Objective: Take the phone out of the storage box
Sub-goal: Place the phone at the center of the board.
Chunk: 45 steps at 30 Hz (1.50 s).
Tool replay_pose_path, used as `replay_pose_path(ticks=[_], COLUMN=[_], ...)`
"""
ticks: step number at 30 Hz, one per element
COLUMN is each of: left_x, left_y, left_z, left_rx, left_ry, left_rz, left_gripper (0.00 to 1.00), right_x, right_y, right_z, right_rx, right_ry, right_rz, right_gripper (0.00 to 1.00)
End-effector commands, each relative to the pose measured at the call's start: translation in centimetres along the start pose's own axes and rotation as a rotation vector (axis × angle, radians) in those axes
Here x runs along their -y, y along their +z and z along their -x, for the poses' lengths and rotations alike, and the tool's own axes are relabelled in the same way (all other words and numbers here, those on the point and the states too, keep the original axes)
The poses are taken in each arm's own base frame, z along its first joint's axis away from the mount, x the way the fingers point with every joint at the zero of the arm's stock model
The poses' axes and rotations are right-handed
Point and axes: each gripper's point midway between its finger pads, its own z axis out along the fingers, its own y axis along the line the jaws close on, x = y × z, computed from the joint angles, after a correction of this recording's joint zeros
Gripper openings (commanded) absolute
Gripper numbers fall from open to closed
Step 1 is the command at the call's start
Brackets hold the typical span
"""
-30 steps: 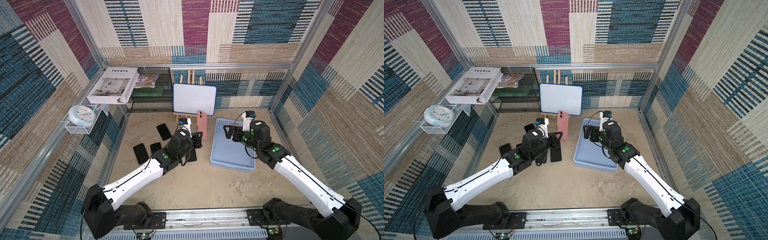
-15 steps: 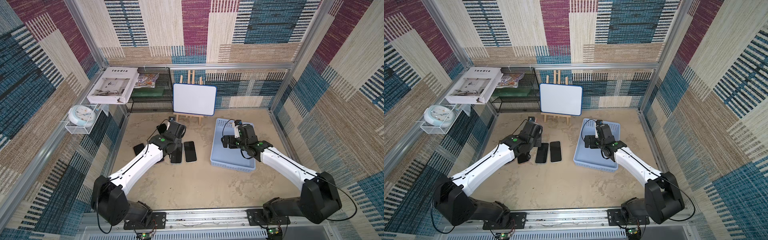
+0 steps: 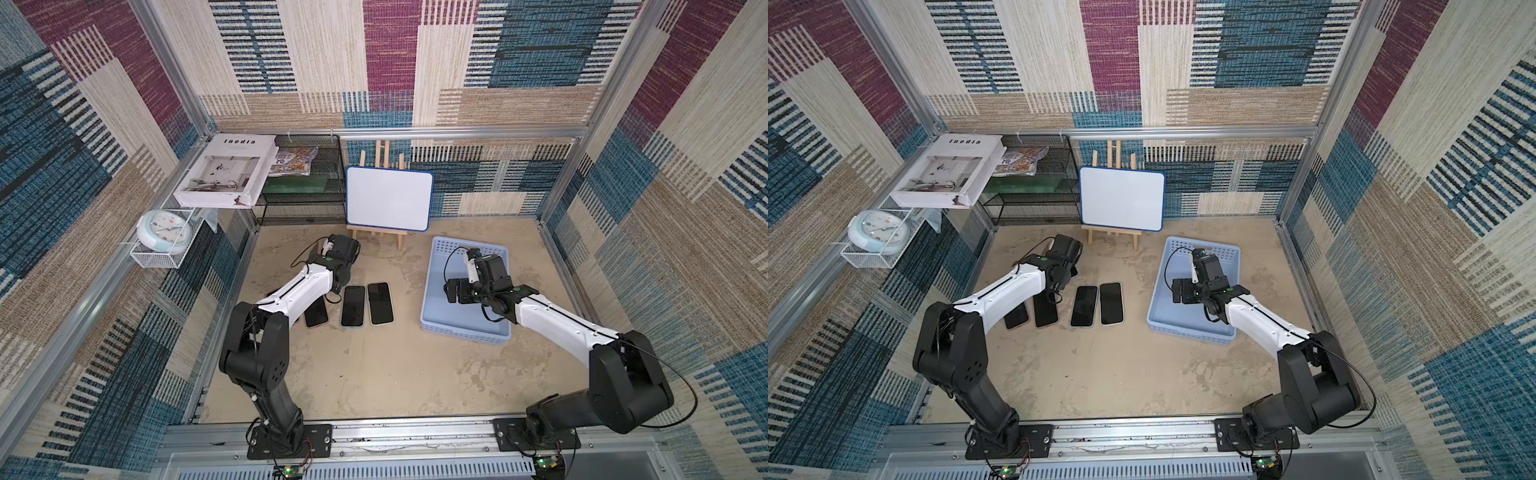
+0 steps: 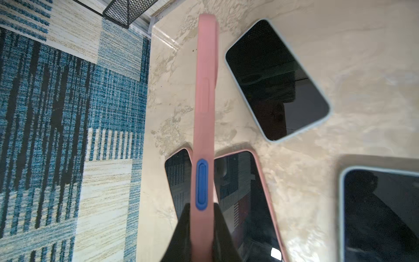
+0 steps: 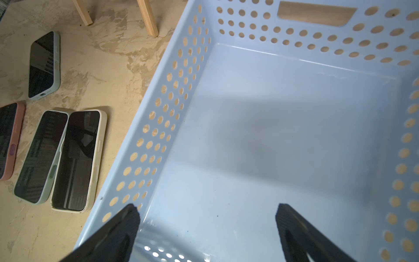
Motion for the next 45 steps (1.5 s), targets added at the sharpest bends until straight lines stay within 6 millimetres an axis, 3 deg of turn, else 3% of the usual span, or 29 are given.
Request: replay_pose_path(ticks=[1,5,12,20,28,34,39,45], left_x=[-1.4,-1.9,-2.9,-2.7,-1.8,-1.1,-0.4,0.0], left_y=[1.6,4.6,8.0,10.4,12.2,12.6,12.6,11.9], left_z=[1.4,1.3,1.4,1.7,0.6,0.3,0.1,0.1], left_rx=[0.022,-0.019,-0.057,-0.087,-0.134,-0.155,-0.173,-0.177], left_ry=[0.054,0.057,0.028,0.031,0.049,0.047,0.045,0.025], left_rz=[0.091,0.107,0.14,0.135,0.112,0.064,0.011,-0.039], left_gripper=[0.0,0.0,0.0,0.0,0.0,0.31,0.41,0.43], right_x=[-0.4,-0.4,-0.4,0.1,0.0,-0.1,-0.1,-0.1], right_y=[-0.4,-0.7,-0.9,-0.7,-1.0,-1.0,-0.9,-0.9], right_z=[0.7,0.9,0.9,1.1,1.5,1.4,1.2,1.1], right_rx=[0.028,0.032,0.034,0.027,0.038,0.034,0.027,0.024], right_ry=[0.012,0.023,0.03,0.044,0.054,0.057,0.062,0.063], right_rz=[0.036,0.053,0.065,0.071,0.09,0.099,0.108,0.113], right_gripper=[0.99,0.99,1.0,1.0,1.0,1.0,1.0,1.0])
